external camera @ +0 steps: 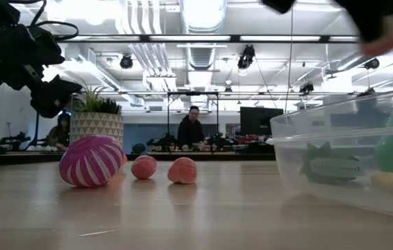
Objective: Pick and placing Produce into tupperware
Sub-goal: Put the top peach into the transparent bin, then put the bottom peach into the transparent bin
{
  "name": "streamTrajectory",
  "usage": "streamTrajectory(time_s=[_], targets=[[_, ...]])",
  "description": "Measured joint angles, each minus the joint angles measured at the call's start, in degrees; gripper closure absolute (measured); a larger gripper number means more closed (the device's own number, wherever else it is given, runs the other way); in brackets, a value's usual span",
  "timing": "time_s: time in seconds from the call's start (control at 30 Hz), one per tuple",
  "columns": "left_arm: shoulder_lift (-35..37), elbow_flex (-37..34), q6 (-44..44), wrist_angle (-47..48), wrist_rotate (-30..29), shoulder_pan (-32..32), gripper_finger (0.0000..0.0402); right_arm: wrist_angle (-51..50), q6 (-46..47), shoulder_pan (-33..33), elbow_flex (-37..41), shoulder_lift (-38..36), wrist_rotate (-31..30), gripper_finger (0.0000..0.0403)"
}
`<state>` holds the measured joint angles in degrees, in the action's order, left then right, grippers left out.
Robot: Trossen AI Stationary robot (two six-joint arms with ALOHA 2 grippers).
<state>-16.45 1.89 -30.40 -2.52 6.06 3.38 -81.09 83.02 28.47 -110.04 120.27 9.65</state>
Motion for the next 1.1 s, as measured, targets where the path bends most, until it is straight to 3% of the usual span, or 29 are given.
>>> streamTrajectory(time_s=[0.2,0.37,0.63,0.87,1.1], targets=[[0.0,-0.02,2.71,0.0,-0.38,0.0,0.0162,7.93,11.5,3.03,5.09,-0.02,1.25,0.0303],[0.06,-0.07,2.37,0.02,-0.38,0.0,0.0162,8.53,17.32,4.17,9.18,0.0,1.91,0.0303],[0.07,-0.07,2.3,0.02,-0.34,0.0,0.0162,8.25,16.34,4.11,13.74,0.04,4.7,0.0294],[0.07,-0.07,2.3,0.01,-0.34,0.0,0.0162,7.63,14.87,4.15,13.83,0.0,4.83,0.022],[0.0,-0.07,2.29,-0.01,-0.32,0.0,0.0162,7.87,10.1,3.02,9.38,-2.0,-3.93,0.0187]])
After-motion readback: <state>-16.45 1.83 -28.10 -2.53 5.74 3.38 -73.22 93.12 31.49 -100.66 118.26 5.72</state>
